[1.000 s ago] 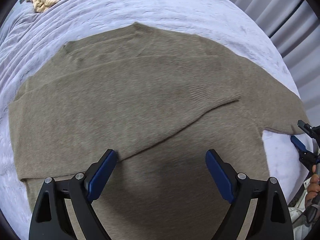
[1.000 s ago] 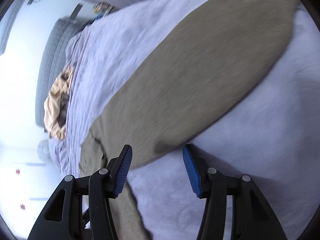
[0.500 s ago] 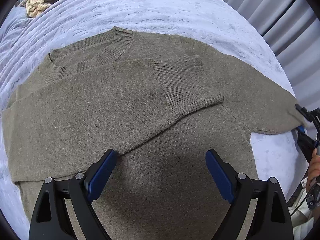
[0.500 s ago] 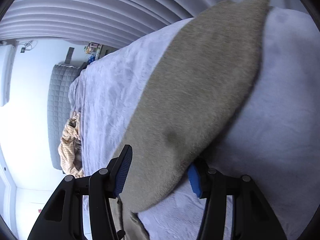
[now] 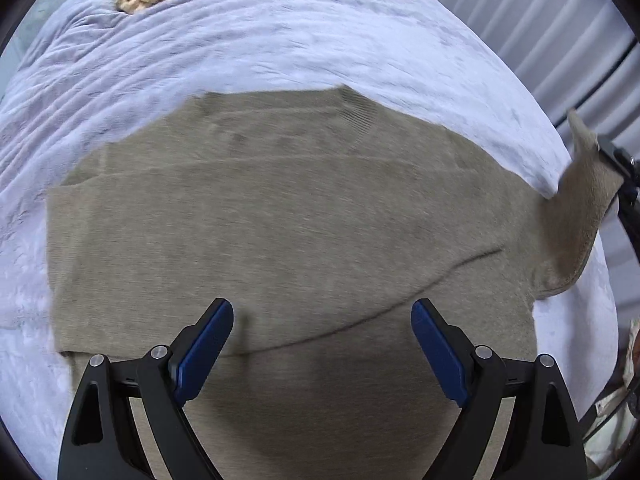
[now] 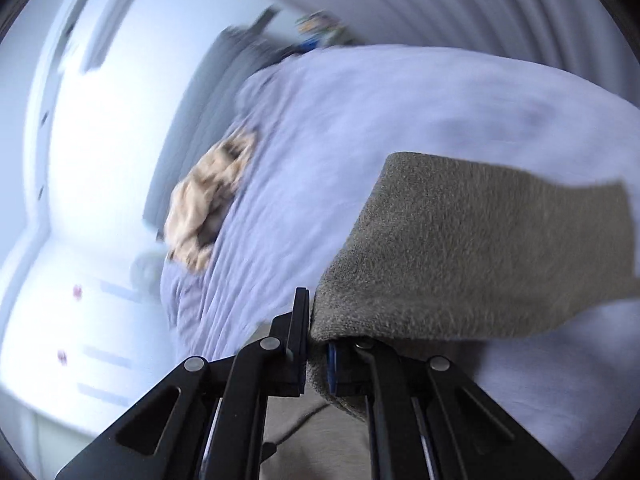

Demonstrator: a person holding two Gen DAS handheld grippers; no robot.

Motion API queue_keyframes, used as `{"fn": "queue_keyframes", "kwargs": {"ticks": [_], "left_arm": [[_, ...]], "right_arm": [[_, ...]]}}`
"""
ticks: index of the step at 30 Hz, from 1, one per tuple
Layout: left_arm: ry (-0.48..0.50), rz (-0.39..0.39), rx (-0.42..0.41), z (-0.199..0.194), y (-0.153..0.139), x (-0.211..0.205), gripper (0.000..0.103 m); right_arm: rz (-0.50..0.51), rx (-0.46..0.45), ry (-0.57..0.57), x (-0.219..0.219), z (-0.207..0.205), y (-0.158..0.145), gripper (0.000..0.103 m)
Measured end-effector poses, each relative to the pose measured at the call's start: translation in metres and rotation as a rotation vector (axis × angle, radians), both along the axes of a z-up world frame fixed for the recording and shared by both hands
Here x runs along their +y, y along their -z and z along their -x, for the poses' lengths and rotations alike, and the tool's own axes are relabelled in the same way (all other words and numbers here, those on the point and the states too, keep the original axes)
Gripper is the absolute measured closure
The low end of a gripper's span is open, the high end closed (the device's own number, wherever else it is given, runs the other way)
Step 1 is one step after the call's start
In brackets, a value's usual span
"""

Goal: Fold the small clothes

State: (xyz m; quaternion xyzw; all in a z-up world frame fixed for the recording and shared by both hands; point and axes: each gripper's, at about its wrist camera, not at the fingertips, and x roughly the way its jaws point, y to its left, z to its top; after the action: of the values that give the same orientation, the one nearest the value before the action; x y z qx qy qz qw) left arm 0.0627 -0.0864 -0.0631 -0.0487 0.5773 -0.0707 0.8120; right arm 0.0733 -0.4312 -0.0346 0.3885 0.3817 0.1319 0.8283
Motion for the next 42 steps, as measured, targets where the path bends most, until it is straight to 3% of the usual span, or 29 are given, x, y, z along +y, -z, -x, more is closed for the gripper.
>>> {"fn": "queue_keyframes", "kwargs": {"ticks": [3,6,10,13,16,17,18,21,23,25,27,30,34,38,42], "left_arm": [[-0.058,-0.019,-0.016,0.001,-0.002,0.031,0.012],[-0.131,-0.037,-0.018,0.004,0.000,0.068,0.012],[-0.205,-0.062,-0.006,0.008,0.009,0.109,0.012],[-0.231,-0.075,0.015,0.012,0.021,0.126,0.012],[-0.239,-0.066,0.025,0.017,0.029,0.136,0.012],[-0.238,-0.062,0.026,0.018,0.031,0.138,0.013],[-0.234,-0.055,0.025,0.018,0.033,0.139,0.012],[-0.232,-0.043,0.021,0.021,0.036,0.141,0.012],[-0.239,-0.021,0.015,0.023,0.034,0.144,0.012],[-0.244,0.010,0.004,0.026,0.027,0.148,0.012],[-0.240,0.057,-0.011,0.031,0.022,0.157,0.012],[-0.210,0.141,-0.032,0.038,0.014,0.170,0.013],[-0.211,0.194,-0.057,0.049,0.002,0.191,0.012],[-0.264,0.207,-0.070,0.060,-0.005,0.214,0.012],[-0.306,0.257,-0.051,0.062,0.000,0.232,0.013]], "right_arm": [[0.129,-0.057,-0.226,0.081,-0.023,-0.017,0.095],[0.238,-0.059,-0.428,0.161,-0.033,-0.011,0.095],[0.340,0.037,-0.623,0.237,-0.034,0.030,0.091],[0.470,0.165,-0.698,0.261,-0.024,0.068,0.089],[0.401,0.209,-0.661,0.249,-0.018,0.074,0.072],[0.365,0.218,-0.627,0.242,-0.019,0.070,0.052],[0.326,0.223,-0.564,0.229,-0.021,0.066,0.042],[0.198,0.246,-0.349,0.183,-0.026,0.057,0.042],[0.100,0.317,-0.188,0.151,-0.037,0.067,0.042],[-0.010,0.355,-0.082,0.131,-0.047,0.078,0.048],[-0.052,0.357,-0.038,0.125,-0.054,0.081,0.096],[0.014,0.231,-0.156,0.156,-0.065,0.055,0.096],[0.164,0.075,-0.463,0.244,-0.070,0.022,0.096],[0.268,0.029,-0.718,0.324,-0.053,0.024,0.096],[0.376,0.068,-0.922,0.372,-0.021,0.054,0.091]]}}
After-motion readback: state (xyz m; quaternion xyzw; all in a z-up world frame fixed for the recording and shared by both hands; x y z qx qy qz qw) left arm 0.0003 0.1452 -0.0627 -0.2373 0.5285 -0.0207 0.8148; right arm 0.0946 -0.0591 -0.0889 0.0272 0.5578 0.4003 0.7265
